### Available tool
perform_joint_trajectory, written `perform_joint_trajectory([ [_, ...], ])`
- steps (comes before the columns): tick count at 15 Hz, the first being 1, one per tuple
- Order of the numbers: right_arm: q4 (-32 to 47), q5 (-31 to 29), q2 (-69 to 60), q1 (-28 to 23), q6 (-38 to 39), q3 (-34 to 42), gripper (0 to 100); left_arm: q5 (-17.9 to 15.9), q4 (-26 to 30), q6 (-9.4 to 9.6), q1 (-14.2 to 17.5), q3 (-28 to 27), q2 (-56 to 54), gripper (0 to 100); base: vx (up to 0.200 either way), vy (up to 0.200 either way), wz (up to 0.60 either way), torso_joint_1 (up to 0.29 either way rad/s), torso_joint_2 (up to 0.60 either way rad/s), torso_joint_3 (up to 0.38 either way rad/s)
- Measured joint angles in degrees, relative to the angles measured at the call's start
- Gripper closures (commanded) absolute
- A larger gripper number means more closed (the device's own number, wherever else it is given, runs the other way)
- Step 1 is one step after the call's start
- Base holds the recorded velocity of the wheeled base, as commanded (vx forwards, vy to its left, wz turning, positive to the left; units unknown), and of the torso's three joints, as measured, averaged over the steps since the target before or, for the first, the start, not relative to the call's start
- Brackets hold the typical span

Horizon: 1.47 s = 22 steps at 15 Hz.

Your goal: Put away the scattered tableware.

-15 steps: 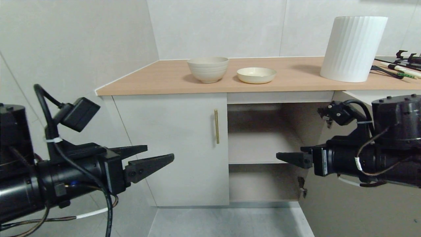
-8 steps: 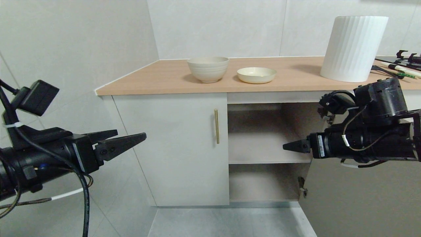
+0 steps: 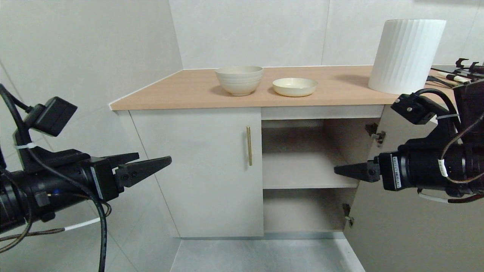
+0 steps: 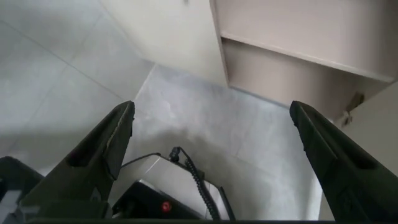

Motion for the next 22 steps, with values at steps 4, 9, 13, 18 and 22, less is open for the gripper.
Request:
perform_joint_trajectory([
  [4, 4.3, 0.3, -1.2, 0.2, 0.0, -0.2, 0, 0.0, -0.2, 0.02, 0.0, 0.1, 0.4, 0, 0.200, 0.000, 0.00, 0.006, 0.00, 0.001],
  [9, 4.5, 4.6, -4.3, 0.2, -3.0, 1.3, 0, 0.1, -0.2, -0.06, 0.0, 0.1, 1.0, 0, 0.120, 0.000, 0.00, -0.001, 0.00, 0.001],
  [13, 3.7, 4.7, -5.7, 0.0, -4.4, 2.4, 0, 0.0, -0.3, -0.12, 0.0, 0.2, 1.2, 0, 0.000, 0.000, 0.00, 0.000, 0.00, 0.000],
  [18, 2.5, 4.7, -5.1, -0.7, -4.5, 2.7, 0, 0.0, -0.3, -0.20, 0.0, 0.3, 1.7, 0, 0.000, 0.000, 0.00, 0.000, 0.00, 0.000],
  [22, 2.3, 4.6, -3.9, -2.0, -4.6, 2.6, 0, 0.0, -0.3, -0.22, 0.0, 0.3, 2.1, 0, 0.000, 0.000, 0.00, 0.044, -0.22, -0.229],
])
